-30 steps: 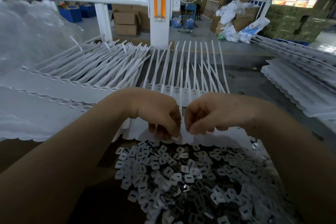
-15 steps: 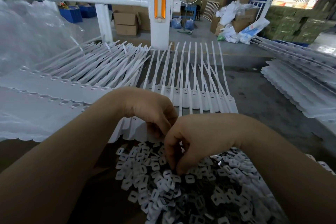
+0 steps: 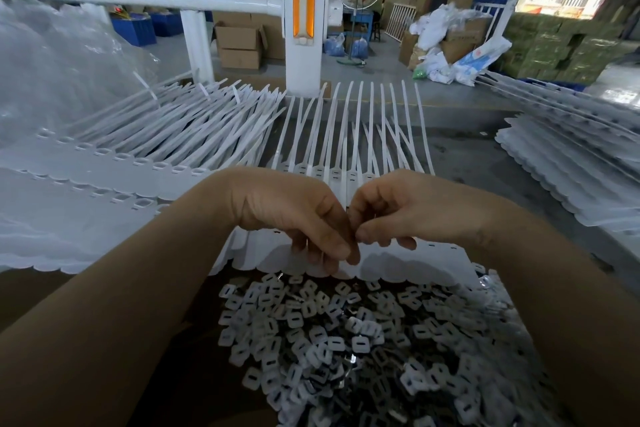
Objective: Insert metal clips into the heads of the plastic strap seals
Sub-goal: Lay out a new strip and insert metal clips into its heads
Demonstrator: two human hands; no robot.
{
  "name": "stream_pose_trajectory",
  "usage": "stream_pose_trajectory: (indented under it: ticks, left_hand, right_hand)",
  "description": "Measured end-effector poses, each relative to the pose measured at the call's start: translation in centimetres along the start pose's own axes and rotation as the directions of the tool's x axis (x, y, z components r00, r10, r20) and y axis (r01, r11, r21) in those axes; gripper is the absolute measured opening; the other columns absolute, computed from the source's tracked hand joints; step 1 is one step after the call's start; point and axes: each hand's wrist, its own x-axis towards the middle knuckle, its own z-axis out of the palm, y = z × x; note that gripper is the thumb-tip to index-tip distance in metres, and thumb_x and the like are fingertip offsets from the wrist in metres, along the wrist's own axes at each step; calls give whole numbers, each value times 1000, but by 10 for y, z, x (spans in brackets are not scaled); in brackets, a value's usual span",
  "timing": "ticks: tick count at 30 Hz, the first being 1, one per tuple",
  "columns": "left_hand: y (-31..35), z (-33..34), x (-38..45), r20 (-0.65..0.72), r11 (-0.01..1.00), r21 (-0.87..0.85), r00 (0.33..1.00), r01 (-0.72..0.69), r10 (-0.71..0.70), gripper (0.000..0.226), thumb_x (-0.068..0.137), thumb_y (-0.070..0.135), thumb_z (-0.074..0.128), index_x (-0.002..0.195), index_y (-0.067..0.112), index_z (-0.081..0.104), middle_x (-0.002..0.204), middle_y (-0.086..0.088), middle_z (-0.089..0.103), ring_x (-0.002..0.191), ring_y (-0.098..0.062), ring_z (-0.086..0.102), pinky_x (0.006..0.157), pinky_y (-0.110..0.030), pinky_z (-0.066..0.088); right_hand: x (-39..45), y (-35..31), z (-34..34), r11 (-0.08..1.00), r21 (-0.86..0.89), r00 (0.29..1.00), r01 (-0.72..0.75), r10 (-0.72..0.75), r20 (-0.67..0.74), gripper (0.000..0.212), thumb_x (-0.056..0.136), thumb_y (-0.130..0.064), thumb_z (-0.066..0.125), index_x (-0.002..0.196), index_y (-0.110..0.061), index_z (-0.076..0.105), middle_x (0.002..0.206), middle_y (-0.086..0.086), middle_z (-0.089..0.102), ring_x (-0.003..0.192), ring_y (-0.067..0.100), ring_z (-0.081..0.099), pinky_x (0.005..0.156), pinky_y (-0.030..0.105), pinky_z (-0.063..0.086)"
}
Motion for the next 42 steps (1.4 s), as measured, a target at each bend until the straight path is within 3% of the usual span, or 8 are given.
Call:
stream_pose_trajectory:
  ticks: [5,13,19,25,29,32,35,42]
  left_hand:
    - [1,2,3,-21,988,108,994,110,-108,7,87,18,71,94,17,73,78,2,73,61,-4,63,50,-15,45]
    - [0,3,3,-102,989,60,986,137,-130,10,84,13,74,90,12,66,70,2,71,59,-7,65,50,-17,48]
    - [5,8,6,-262,999,33,965,1,8,15,78,19,81,85,15,69,70,3,71,60,-8,65,50,-17,47]
    - [9,12,13,-508,990,122,852,-77,129,13,78,24,81,85,17,72,74,3,74,58,-5,66,50,-14,47]
    - [9,16,17,-572,970,224,794,-90,206,11,77,28,81,84,24,74,75,9,74,56,-6,67,51,-15,50]
    - [9,17,19,-569,966,241,794,-90,216,5,81,27,77,85,25,76,77,9,74,57,-8,69,53,-16,52]
    - [8,14,18,-572,980,184,801,-81,174,7,88,25,70,87,23,76,79,8,75,62,-9,70,53,-16,51]
    - [7,13,16,-551,991,-104,834,-88,16,13,91,20,66,93,10,75,86,-3,77,63,-11,68,51,-17,49]
  right_hand:
    - [4,6,5,993,-102,998,-59,62,26,7,83,-16,74,84,-22,72,72,-4,70,56,6,56,48,19,45]
    - [5,12,3,997,-15,996,-78,78,36,19,82,-11,75,97,-22,70,80,1,72,62,7,58,49,19,42]
    - [1,12,1,980,194,995,-43,60,-84,16,82,1,70,94,-7,64,70,1,69,55,5,55,47,16,41]
    - [7,17,-3,907,398,961,-139,221,-169,18,78,1,73,85,-10,61,68,6,67,52,12,50,48,23,33]
    - [9,20,-4,871,457,943,-178,284,-174,18,78,2,73,82,-9,60,65,6,67,50,10,53,42,17,39]
    - [9,22,-5,878,444,951,-177,269,-153,11,82,1,70,84,-8,63,67,5,69,51,8,56,44,16,42]
    - [9,22,-7,877,458,955,-147,246,-165,4,89,-4,65,91,-7,66,76,8,72,57,9,59,46,16,44]
    - [10,20,-7,893,427,941,-143,256,-220,10,92,-4,60,92,-4,70,81,12,73,56,10,60,45,17,45]
